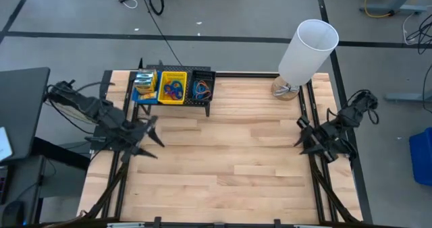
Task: Pick & Place Office Desk Supplies
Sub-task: Return to Home Position
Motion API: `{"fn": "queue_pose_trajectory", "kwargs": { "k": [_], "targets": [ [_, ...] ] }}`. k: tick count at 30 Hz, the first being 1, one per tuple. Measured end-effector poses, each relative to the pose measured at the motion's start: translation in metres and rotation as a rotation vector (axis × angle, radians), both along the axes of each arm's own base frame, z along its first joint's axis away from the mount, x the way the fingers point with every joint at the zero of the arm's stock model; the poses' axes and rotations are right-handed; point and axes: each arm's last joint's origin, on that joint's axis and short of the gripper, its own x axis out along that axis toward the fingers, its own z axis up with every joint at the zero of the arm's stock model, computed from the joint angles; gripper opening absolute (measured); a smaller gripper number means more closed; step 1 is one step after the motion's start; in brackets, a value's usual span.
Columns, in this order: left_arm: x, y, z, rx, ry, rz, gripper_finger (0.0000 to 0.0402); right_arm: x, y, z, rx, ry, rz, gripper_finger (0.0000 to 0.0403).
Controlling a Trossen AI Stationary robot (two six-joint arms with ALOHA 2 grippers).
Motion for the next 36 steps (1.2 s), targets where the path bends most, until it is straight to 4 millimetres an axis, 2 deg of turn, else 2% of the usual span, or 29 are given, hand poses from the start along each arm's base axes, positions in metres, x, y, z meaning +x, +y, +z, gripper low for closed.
{"fn": "queue_pose_trajectory", "kwargs": {
  "k": [4, 14, 18, 24, 32, 36],
  "targets": [
    [-0.004, -0.008, -0.034, -0.048, -0.019, -0.05, 0.0217, -0.011, -0.005, -0.011, -0.023, 0.071, 0.037, 0.0153],
    [-0.016, -0.028, -0.107, -0.126, -0.135, -0.239, 0.0217, -0.012, -0.004, -0.009, 0.006, 0.067, 0.074, 0.0153],
    [-0.02, -0.03, -0.132, -0.143, -0.157, -0.263, 0.0217, -0.01, -0.002, -0.01, 0.049, 0.046, 0.076, 0.0153],
    [-0.026, -0.023, -0.162, -0.142, -0.265, -0.262, 0.0217, 0.001, 0.009, -0.028, -0.017, -0.037, 0.114, 0.0153],
    [-0.014, -0.006, -0.164, -0.11, -0.276, -0.139, 0.0217, 0.007, 0.014, -0.047, -0.051, -0.05, 0.115, 0.0153],
    [-0.005, 0.01, -0.165, -0.097, -0.277, -0.076, 0.0217, 0.011, 0.012, -0.052, -0.079, -0.053, 0.025, 0.0153]
  ]
}}
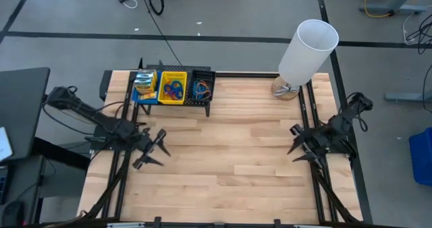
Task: Pick & Place Office Desk Supplies
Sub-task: Return to Home Position
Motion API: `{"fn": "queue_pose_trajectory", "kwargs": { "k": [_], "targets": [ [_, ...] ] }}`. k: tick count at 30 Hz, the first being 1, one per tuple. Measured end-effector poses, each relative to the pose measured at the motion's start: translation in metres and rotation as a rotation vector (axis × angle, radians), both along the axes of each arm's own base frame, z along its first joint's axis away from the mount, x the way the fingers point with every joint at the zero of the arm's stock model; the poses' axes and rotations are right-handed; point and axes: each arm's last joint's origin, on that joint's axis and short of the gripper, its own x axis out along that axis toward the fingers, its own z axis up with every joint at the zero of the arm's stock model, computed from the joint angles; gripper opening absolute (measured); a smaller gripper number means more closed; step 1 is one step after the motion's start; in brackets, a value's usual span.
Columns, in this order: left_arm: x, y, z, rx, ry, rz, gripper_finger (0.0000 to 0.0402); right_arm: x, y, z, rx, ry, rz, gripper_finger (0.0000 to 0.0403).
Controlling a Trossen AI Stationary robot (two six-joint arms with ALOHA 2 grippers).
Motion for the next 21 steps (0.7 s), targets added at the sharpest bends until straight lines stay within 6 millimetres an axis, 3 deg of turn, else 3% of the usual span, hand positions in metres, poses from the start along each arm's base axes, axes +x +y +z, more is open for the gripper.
{"fn": "queue_pose_trajectory", "kwargs": {
  "k": [10, 15, 21],
  "targets": [
    [0.011, 0.04, 0.0, 0.06, -0.026, 0.215, 0.0217, 0.008, -0.013, -0.002, -0.077, -0.023, -0.171, 0.0153],
    [0.012, 0.052, 0.003, 0.055, -0.056, 0.213, 0.0217, 0.01, -0.018, -0.001, -0.119, -0.057, -0.139, 0.0153],
    [0.011, 0.062, 0.003, 0.063, -0.065, 0.266, 0.0217, 0.015, -0.03, -0.003, -0.127, -0.027, -0.277, 0.0153]
  ]
}}
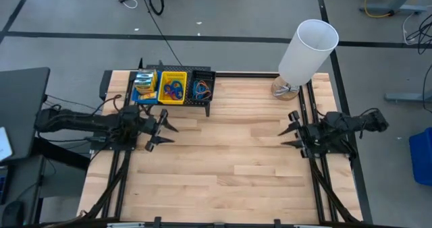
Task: Pick & Place Office Desk Supplies
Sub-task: Return to Home Position
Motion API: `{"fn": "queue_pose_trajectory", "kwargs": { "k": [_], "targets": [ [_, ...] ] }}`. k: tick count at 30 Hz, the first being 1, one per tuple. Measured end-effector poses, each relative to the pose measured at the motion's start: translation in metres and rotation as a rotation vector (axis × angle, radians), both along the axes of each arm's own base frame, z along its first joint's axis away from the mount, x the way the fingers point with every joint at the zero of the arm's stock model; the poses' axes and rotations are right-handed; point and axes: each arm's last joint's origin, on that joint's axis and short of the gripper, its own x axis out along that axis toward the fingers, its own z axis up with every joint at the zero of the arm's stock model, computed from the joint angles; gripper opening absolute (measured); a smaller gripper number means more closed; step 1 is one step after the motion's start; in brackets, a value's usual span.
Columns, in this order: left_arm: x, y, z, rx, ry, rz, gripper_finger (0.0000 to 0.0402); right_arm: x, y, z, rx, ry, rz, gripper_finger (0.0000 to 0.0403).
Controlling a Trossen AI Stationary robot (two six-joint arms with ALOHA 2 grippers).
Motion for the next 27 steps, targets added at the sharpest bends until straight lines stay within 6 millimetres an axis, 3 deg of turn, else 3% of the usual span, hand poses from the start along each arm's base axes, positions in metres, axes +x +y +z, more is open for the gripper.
{"fn": "queue_pose_trajectory", "kwargs": {
  "k": [5, 10, 18, 27],
  "targets": [
    [0.0, 0.007, -0.001, -0.032, 0.014, 0.052, 0.0217, 0.003, -0.009, -0.006, 0.004, 0.021, -0.093, 0.0153],
    [-0.001, 0.008, -0.001, -0.036, 0.014, 0.057, 0.0217, 0.013, -0.014, -0.04, 0.05, 0.058, -0.146, 0.0153],
    [-0.001, 0.008, -0.003, -0.057, 0.043, 0.048, 0.0217, 0.015, -0.013, -0.035, 0.005, 0.004, -0.002, 0.0153],
    [-0.001, 0.01, -0.006, -0.064, 0.075, 0.12, 0.0217, 0.017, -0.021, -0.046, 0.092, 0.133, -0.271, 0.0153]
  ]
}}
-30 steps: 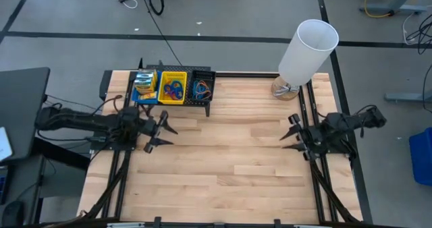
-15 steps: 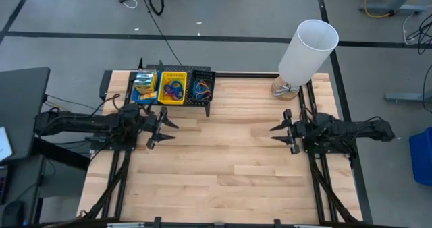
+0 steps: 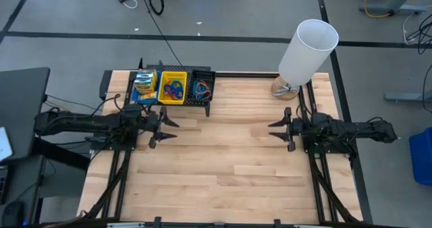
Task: Pick & Place Office Desk Supplies
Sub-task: Return to Home Position
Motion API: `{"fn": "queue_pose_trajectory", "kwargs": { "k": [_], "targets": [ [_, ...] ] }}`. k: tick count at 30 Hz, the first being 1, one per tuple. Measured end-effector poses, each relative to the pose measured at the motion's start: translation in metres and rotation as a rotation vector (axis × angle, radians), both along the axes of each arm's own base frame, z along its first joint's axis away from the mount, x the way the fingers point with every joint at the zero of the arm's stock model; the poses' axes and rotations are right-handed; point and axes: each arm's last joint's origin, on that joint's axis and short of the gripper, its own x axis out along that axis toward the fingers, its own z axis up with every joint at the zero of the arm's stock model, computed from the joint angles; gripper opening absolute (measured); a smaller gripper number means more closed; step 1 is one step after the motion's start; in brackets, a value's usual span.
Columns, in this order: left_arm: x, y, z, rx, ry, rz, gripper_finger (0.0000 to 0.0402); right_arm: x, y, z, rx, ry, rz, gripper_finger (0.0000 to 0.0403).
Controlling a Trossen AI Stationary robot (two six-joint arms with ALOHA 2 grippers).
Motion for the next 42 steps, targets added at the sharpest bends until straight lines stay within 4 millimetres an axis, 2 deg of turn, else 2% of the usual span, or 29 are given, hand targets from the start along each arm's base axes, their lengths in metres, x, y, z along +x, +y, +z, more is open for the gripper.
{"fn": "queue_pose_trajectory", "kwargs": {
  "k": [7, 13, 15, 29, 33, 38, 42],
  "targets": [
    [0.0, 0.001, 0.003, -0.034, -0.023, 0.053, 0.0217, 0.0, -0.001, 0.0, 0.033, 0.003, -0.047, 0.0153],
    [-0.003, -0.005, 0.016, 0.052, -0.164, -0.117, 0.0217, 0.0, -0.001, -0.001, 0.072, 0.007, -0.04, 0.0153],
    [-0.006, -0.005, 0.019, 0.044, -0.191, -0.124, 0.0217, 0.0, -0.001, -0.001, 0.074, 0.007, -0.039, 0.0153],
    [-0.022, -0.005, 0.021, 0.016, -0.193, -0.02, 0.0217, 0.0, -0.001, -0.001, 0.075, 0.012, -0.039, 0.0153],
    [-0.026, -0.009, 0.024, 0.038, -0.237, -0.026, 0.0217, 0.0, -0.001, -0.001, 0.068, 0.012, -0.037, 0.0153],
    [-0.031, -0.013, 0.022, 0.066, -0.232, 0.097, 0.0217, 0.0, -0.001, -0.001, 0.068, 0.013, -0.037, 0.0153],
    [-0.033, -0.02, 0.022, 0.08, -0.237, 0.081, 0.0217, 0.0, -0.001, -0.001, 0.068, 0.013, -0.037, 0.0153]
  ]
}}
